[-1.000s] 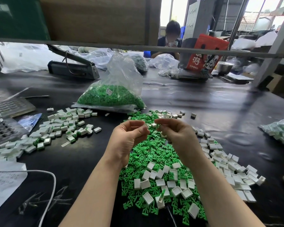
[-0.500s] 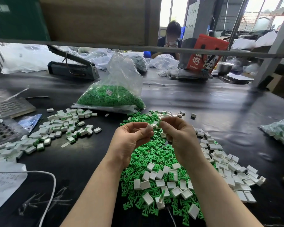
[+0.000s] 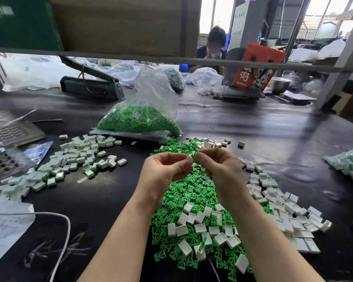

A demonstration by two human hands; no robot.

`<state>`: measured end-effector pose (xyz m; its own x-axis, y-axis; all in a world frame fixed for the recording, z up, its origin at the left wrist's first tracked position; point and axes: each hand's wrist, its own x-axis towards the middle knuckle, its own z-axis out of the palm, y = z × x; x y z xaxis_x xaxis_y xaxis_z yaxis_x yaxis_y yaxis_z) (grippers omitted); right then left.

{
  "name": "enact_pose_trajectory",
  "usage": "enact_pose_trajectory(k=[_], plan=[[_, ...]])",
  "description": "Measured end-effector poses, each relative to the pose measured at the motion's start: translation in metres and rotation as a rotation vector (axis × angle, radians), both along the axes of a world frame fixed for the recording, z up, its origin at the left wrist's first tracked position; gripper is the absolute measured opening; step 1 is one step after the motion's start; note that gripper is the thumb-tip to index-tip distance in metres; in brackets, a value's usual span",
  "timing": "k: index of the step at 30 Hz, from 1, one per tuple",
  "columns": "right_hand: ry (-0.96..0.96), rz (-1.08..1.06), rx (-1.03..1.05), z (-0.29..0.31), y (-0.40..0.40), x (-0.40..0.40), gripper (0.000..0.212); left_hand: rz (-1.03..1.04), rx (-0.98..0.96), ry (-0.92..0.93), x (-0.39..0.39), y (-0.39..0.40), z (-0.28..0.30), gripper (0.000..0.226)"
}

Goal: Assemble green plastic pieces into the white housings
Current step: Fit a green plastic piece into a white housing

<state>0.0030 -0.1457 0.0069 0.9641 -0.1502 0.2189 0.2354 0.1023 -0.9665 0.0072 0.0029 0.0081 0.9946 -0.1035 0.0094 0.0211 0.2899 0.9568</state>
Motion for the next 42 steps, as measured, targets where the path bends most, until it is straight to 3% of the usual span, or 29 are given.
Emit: enact_pose_trajectory(k=[19,33,42], plan=[[-0.010,0.026,0.002,-0.0009,-0.0015,-0.0003,0.005,0.023,0.021,-0.042,-0.0017,0.0013,0.0031,0.033],[-0.068,0.033,0.085,-0.0010,0.0016,0.0007,0.004,-0.044,-0.125,0.004,-0.0012,0.0010,0.0033,0.032],[-0.131,0.006,-0.055,-0.0030,0.0030,0.0021,0.006,-0.005,-0.052,-0.029,-0.0009,0.0032,0.0033,0.030]])
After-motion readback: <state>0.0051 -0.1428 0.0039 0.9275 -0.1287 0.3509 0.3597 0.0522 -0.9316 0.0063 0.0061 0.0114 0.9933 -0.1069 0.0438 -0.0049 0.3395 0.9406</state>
